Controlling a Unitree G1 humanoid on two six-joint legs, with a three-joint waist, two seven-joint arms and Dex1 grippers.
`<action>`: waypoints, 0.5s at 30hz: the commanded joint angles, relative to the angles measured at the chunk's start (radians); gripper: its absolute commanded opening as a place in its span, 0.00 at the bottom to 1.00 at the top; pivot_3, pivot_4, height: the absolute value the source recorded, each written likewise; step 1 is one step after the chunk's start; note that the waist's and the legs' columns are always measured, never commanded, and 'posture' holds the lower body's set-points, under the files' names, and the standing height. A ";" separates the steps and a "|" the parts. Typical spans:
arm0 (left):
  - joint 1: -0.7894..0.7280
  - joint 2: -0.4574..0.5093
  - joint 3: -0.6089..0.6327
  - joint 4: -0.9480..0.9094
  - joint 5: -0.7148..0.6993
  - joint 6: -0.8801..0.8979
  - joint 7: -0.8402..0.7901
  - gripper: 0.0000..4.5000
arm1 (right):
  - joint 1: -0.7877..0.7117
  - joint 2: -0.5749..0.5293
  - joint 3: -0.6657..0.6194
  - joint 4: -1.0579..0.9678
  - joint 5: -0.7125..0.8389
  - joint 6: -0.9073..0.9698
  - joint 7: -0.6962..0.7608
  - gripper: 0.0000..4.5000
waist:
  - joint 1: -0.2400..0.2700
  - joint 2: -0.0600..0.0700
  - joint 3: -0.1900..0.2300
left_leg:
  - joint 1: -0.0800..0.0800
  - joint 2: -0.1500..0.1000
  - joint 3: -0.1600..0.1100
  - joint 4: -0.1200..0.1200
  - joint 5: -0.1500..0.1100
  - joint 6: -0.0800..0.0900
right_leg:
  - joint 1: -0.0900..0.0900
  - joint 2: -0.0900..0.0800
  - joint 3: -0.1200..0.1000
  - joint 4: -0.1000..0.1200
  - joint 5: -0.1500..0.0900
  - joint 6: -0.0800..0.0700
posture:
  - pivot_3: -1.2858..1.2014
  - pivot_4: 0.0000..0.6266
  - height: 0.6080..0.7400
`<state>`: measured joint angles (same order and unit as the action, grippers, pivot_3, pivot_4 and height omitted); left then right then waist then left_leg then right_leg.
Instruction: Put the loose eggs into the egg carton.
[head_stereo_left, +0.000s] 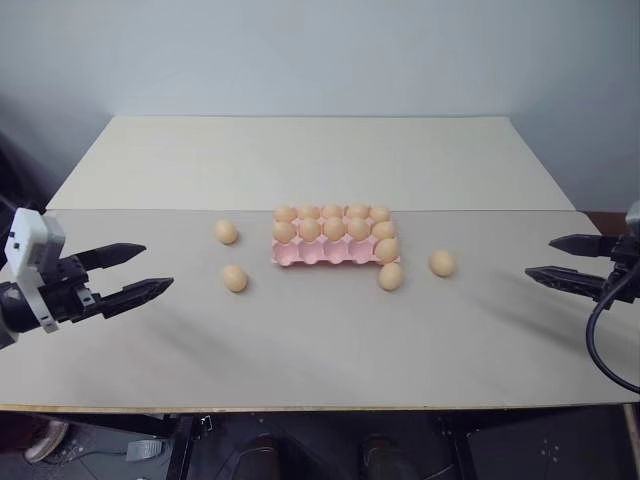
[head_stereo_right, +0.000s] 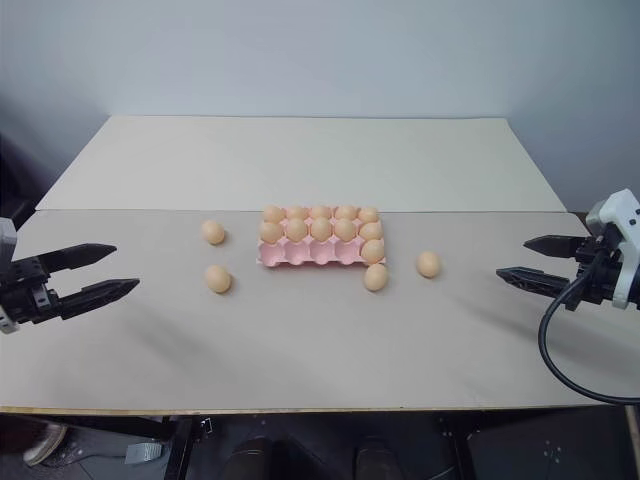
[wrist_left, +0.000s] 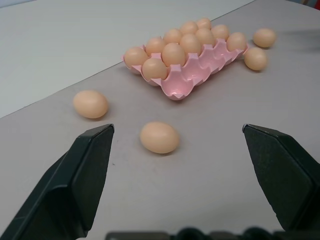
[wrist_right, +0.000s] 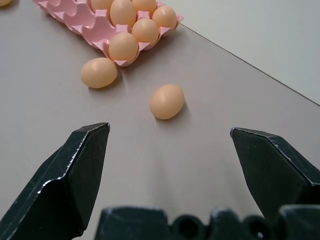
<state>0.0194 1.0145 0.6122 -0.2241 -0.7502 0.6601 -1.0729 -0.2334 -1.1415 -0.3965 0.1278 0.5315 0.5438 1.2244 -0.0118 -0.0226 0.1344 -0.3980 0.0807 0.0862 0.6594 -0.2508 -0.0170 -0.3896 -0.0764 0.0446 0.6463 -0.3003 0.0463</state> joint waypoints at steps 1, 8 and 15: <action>-0.004 0.008 0.039 -0.012 -0.003 -0.021 -0.014 1.00 | -0.026 -0.010 -0.005 -0.002 -0.002 -0.014 0.006 1.00 | 0.000 0.000 0.000 | 0.000 0.000 0.000 0.000 0.000 0.000 | 0.000 0.000 0.000 0.000 0.000 0.000 | 0.52 0.24 1.00; -0.001 -0.007 0.056 -0.017 -0.012 -0.016 0.002 1.00 | -0.057 0.000 0.013 -0.004 -0.004 0.002 -0.012 1.00 | 0.000 0.000 0.000 | 0.000 0.000 0.000 0.000 0.000 0.000 | 0.000 0.000 0.000 0.000 0.000 0.000 | 0.52 0.24 1.00; -0.027 -0.024 0.003 -0.078 -0.007 -0.025 0.029 1.00 | -0.089 0.051 0.061 -0.068 -0.070 -0.014 -0.148 1.00 | 0.000 0.000 0.000 | 0.000 0.000 0.000 0.000 0.000 0.000 | 0.000 0.000 0.000 0.000 0.000 0.000 | 0.52 0.24 1.00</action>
<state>0.0102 0.9928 0.6249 -0.2452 -0.7488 0.6538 -1.0612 -0.3018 -1.1007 -0.3385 0.1047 0.4776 0.5451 1.1280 -0.0119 -0.0226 0.1344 -0.3976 0.0807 0.0862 0.6597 -0.2507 -0.0171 -0.3893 -0.0764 0.0446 0.6469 -0.3003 0.0462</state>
